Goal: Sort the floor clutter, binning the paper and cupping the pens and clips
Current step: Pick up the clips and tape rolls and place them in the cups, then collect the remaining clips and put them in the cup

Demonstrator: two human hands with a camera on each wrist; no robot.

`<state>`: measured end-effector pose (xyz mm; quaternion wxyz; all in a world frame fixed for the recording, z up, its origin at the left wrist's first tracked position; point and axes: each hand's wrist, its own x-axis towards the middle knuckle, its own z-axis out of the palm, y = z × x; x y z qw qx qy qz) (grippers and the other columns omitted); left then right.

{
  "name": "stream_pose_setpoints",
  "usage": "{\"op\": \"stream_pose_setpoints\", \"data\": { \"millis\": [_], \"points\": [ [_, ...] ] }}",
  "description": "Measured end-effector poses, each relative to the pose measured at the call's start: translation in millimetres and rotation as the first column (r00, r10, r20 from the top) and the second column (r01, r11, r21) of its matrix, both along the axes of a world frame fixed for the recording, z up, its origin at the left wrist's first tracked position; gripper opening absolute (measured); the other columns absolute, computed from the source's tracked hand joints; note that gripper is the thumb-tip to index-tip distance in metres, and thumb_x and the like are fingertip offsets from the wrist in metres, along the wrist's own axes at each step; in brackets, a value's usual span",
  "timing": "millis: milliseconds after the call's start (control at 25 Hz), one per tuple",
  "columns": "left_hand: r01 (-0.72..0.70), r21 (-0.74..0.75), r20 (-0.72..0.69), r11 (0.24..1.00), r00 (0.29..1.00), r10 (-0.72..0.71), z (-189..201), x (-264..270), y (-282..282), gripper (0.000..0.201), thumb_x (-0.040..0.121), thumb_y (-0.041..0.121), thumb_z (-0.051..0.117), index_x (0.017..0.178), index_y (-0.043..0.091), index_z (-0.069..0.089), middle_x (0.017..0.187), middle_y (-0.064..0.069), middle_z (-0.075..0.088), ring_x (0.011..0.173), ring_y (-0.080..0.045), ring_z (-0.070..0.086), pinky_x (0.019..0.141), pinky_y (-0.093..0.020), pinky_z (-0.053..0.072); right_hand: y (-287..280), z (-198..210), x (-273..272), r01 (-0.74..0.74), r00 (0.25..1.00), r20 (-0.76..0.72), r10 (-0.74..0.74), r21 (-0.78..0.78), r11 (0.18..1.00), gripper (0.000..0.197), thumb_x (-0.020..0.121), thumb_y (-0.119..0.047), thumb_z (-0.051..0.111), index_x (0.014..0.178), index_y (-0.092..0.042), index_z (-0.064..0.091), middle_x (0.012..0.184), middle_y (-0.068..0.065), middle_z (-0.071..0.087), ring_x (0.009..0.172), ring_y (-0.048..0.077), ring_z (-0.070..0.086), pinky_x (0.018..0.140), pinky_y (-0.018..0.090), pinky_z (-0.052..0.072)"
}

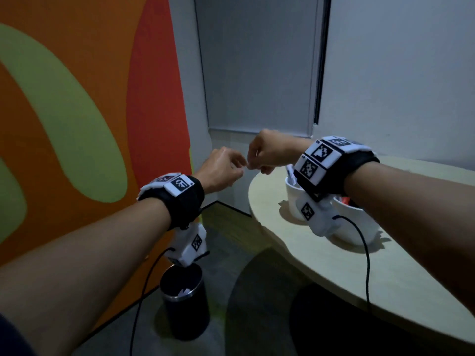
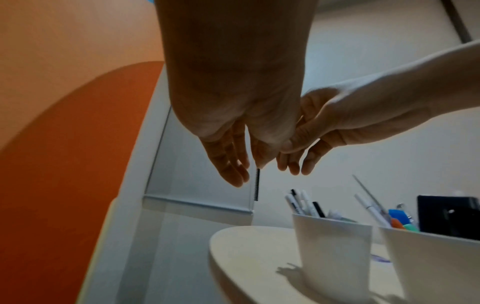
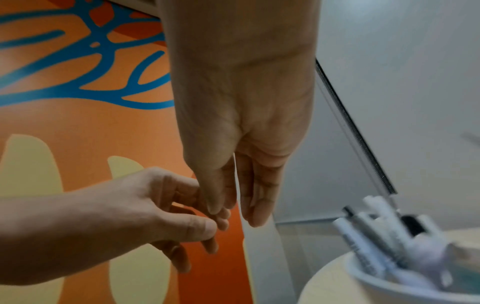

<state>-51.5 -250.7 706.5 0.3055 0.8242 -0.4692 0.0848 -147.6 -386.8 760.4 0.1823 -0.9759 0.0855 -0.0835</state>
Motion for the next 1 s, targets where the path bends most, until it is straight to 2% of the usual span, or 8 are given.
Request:
{"op": "stream_pose_setpoints", "data": {
  "millis": [160,280,360,440,600,840,920,1000],
  "points": [
    [-0.084,0.102,-0.078,0.991,0.993,0.092,-33,26,75,0.010,0.089,0.013,0.064,0.092,0.008,0.072,0.080,-0.011,0.074,0.063,-0.021,0.072,0.057,-0.037,0.062,77,-54,40,-0.091,0.990,-0.100,0.099,0.084,0.992,0.015,0.085,-0.016,0.073,0.092,-0.003,0.074,0.084,0.018,0.075,0.076,0.029,0.075,0.072,0.045,0.063],
    [-0.124,0.195,-0.234,0.973,0.957,0.169,-97,45,116,0.011,0.091,0.007,0.062,0.089,0.003,0.072,0.080,-0.015,0.075,0.063,-0.021,0.071,0.053,-0.029,0.058,123,-135,67,-0.147,0.955,-0.240,0.175,0.134,0.980,0.017,0.086,-0.011,0.069,0.095,0.003,0.072,0.085,0.020,0.073,0.073,0.030,0.073,0.076,0.046,0.062],
    [-0.105,0.244,-0.391,0.964,0.899,0.196,-167,59,135,0.011,0.092,0.006,0.062,0.094,0.002,0.072,0.083,-0.016,0.074,0.063,-0.018,0.071,0.053,-0.027,0.057,138,-212,83,-0.157,0.895,-0.393,0.209,0.162,0.974,0.016,0.087,-0.011,0.069,0.093,0.003,0.072,0.078,0.016,0.071,0.062,0.021,0.069,0.071,0.039,0.061],
    [-0.113,0.291,-0.513,0.950,0.820,0.254,-256,72,154,0.011,0.092,0.006,0.062,0.098,0.002,0.071,0.087,-0.018,0.075,0.074,-0.024,0.074,0.062,-0.034,0.062,146,-302,96,-0.128,0.805,-0.542,0.239,0.235,0.963,0.012,0.087,-0.013,0.069,0.087,-0.002,0.072,0.071,0.013,0.070,0.049,0.015,0.064,0.059,0.032,0.058],
    [-0.049,0.434,-0.691,0.900,0.622,0.368,-441,72,190,0.012,0.092,0.009,0.060,0.095,0.002,0.070,0.090,-0.020,0.074,0.076,-0.024,0.073,0.069,-0.036,0.062,144,-483,96,0.021,0.692,-0.682,0.238,0.349,0.937,0.012,0.088,-0.012,0.068,0.077,-0.010,0.070,0.075,0.015,0.071,0.059,0.023,0.068,0.060,0.034,0.061],
    [0.057,0.549,-0.772,0.834,0.417,0.480,-627,64,213,0.010,0.092,0.004,0.057,0.088,0.010,0.064,0.091,-0.013,0.067,0.081,-0.023,0.065,0.078,-0.044,0.059,127,-663,78,0.162,0.599,-0.773,0.209,0.372,0.914,0.011,0.084,-0.004,0.066,0.086,0.004,0.073,0.075,0.019,0.070,0.067,0.028,0.066,0.070,0.045,0.060],
    [0.100,0.556,-0.779,0.825,0.409,0.475,-669,61,218,0.014,0.089,0.004,0.056,0.082,0.015,0.062,0.088,-0.015,0.066,0.077,-0.027,0.063,0.074,-0.047,0.058,117,-707,66,0.179,0.580,-0.794,0.184,0.344,0.922,0.013,0.081,0.000,0.061,0.079,0.000,0.075,0.067,0.016,0.069,0.064,0.027,0.065,0.067,0.044,0.059],
    [0.134,0.541,-0.771,0.830,0.473,0.426,-700,58,219,0.011,0.082,0.012,0.057,0.075,0.021,0.055,0.077,-0.008,0.058,0.068,-0.024,0.053,0.070,-0.040,0.049,111,-741,52,0.185,0.556,-0.813,0.175,0.326,0.927,0.014,0.078,-0.002,0.063,0.076,-0.007,0.076,0.067,0.012,0.070,0.065,0.025,0.067,0.066,0.040,0.058]
  ]
}}
